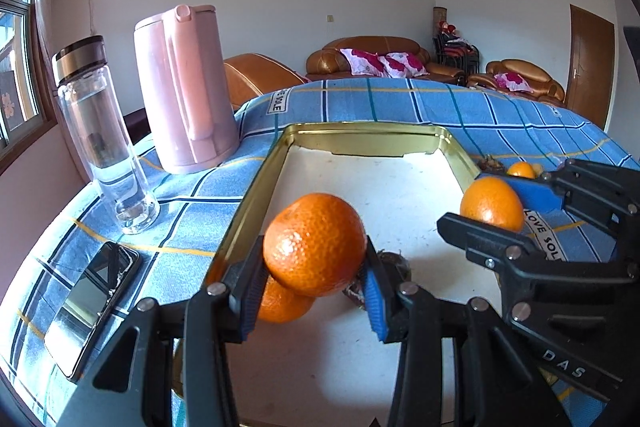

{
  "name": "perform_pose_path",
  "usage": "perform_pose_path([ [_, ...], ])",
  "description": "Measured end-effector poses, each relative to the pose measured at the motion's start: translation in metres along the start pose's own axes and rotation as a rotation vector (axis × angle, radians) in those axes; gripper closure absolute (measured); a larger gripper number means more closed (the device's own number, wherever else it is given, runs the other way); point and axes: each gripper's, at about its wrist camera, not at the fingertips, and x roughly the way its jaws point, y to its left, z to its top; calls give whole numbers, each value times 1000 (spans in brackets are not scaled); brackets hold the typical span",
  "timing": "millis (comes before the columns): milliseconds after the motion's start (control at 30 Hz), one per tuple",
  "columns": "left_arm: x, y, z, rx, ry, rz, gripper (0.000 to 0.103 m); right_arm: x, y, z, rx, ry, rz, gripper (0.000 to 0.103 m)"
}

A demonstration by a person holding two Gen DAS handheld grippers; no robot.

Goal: Organize fruits
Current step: 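Lower the mandarin with the left tool and orange with the right tool into the tray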

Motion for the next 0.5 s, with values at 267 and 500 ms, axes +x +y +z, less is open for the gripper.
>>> perform_pose_path([
  [267, 6, -4, -2, 31, 47, 9, 59, 12, 0, -6, 12, 67, 36, 64],
  [500, 9, -7, -5, 60, 60, 30, 58, 17, 3, -10, 6, 95, 48, 64],
])
